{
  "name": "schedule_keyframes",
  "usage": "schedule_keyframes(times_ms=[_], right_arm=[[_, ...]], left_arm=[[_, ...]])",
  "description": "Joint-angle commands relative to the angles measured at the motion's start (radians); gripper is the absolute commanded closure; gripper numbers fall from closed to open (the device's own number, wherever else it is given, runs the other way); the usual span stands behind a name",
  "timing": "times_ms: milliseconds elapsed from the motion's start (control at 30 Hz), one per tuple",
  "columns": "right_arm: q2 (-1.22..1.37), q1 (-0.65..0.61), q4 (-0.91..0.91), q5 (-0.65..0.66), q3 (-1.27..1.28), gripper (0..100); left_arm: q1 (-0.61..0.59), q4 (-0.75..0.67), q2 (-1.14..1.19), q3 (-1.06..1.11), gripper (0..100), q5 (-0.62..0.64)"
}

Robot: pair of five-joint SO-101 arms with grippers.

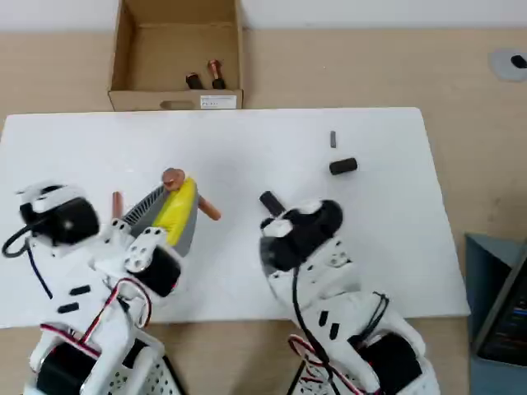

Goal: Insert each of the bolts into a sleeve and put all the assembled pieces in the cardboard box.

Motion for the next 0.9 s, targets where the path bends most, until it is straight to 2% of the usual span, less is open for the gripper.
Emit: schedule_keyframes(times_ms=[0, 100, 267, 433, 633, 867], right_arm=[[-0.111, -0.067, -0.031, 0.002, 0.007, 98.9], [-0.111, -0.104, -0.052, 0.055, 0.013, 98.9], [-0.113, -0.127, -0.066, 0.103, 0.027, 98.9], [-0.113, -0.162, -0.066, 0.132, 0.019, 98.9], [-0.113, -0.162, -0.137, 0.166, 0.019, 98.9], [-0.113, -0.162, -0.143, 0.193, 0.007, 98.9]], left_arm=[[0.009, -0.031, -0.012, -0.034, 100, 0.075], [0.017, -0.031, -0.012, -0.055, 100, 0.137], [0.084, -0.026, -0.012, -0.052, 100, 0.144], [0.115, -0.028, -0.012, -0.028, 100, 0.138], [0.12, -0.023, -0.012, -0.006, 100, 0.078], [0.12, -0.021, -0.012, 0.034, 100, 0.075]])
